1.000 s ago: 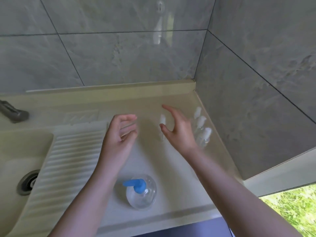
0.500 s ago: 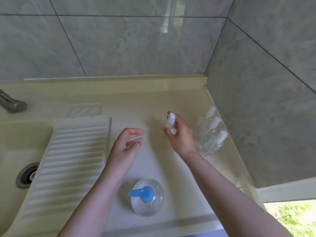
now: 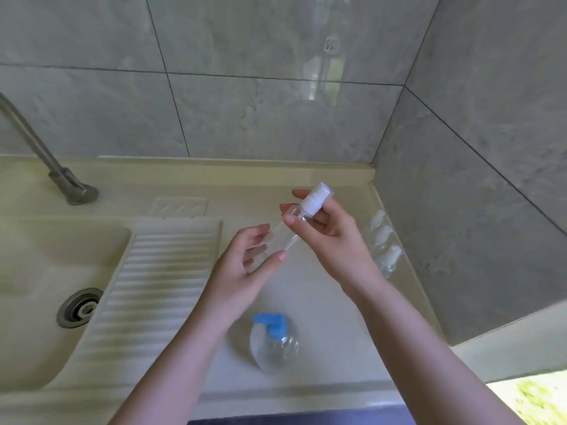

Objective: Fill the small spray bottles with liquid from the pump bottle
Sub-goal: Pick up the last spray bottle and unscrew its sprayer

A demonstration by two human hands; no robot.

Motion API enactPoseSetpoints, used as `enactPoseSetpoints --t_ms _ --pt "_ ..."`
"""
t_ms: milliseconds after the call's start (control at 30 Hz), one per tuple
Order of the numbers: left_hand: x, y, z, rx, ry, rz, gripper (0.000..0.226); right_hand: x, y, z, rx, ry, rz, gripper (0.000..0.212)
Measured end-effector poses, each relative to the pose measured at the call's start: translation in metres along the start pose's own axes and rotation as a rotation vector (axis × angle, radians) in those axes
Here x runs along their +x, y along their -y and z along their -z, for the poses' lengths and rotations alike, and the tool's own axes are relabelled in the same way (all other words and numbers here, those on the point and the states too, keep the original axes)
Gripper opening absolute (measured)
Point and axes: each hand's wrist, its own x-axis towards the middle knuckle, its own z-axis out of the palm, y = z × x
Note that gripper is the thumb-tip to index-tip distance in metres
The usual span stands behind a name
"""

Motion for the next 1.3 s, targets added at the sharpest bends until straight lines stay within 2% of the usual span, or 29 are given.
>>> enactPoseSetpoints --t_ms 67,200,267,400,500,633,767,833,900,1000,1067,1167,1233,1300 --pt "-0.021 -0.012 0.005 0.04 -0.005 -0.033 0.044 -0.019 0.02 -0.007 0.024 0.056 0.01 0.037" --pt "-0.064 -0.028 0.014 0.055 -0.017 -0.096 0.022 -0.053 0.045 -0.02 0.026 0.131 0.008 0.041" --pt "-0.08 -0.032 0.017 0.071 -0.033 -0.108 0.02 -0.064 0.05 -0.026 0.058 0.059 -0.012 0.046" --pt "-0.11 -0.03 0.022 0.131 -0.065 -0.123 0.025 -0.084 0.053 -0.036 0.1 -0.192 0.005 0.046" --pt "-0.129 -0.027 0.026 0.14 -0.058 -0.127 0.025 -0.098 0.055 -0.041 0.15 -0.23 0.029 0.039" --pt "-0.146 -0.025 0.033 0.109 -0.06 -0.133 0.032 -0.115 0.058 -0.047 0.209 -0.175 -0.031 0.043" --pt "-0.16 -0.022 0.038 0.092 -0.051 -0.131 0.026 -0.129 0.065 -0.049 0.4 0.044 -0.048 0.065" --pt "-0.166 -0.021 0.04 0.079 -0.04 -0.132 0.029 -0.132 0.07 -0.051 0.486 0.106 -0.083 0.071" --pt "-0.171 -0.021 0.039 0.062 -0.032 -0.141 0.034 -0.134 0.073 -0.055 0.439 0.055 -0.125 0.064" --pt "-0.18 -0.02 0.04 0.038 -0.042 -0.156 0.036 -0.141 0.068 -0.064 0.234 -0.068 -0.126 0.061" --pt "-0.185 -0.02 0.042 0.035 -0.044 -0.157 0.036 -0.146 0.066 -0.067 0.235 -0.11 -0.098 0.057" --pt "-0.192 -0.02 0.043 0.043 -0.05 -0.146 0.04 -0.152 0.07 -0.062 0.314 -0.054 -0.052 0.055" --pt "-0.194 -0.017 0.042 0.046 -0.049 -0.142 0.032 -0.154 0.073 -0.058 0.377 -0.001 -0.09 0.061" --pt "-0.195 -0.015 0.039 0.04 -0.042 -0.132 0.026 -0.156 0.071 -0.056 0.3 -0.004 -0.132 0.062"
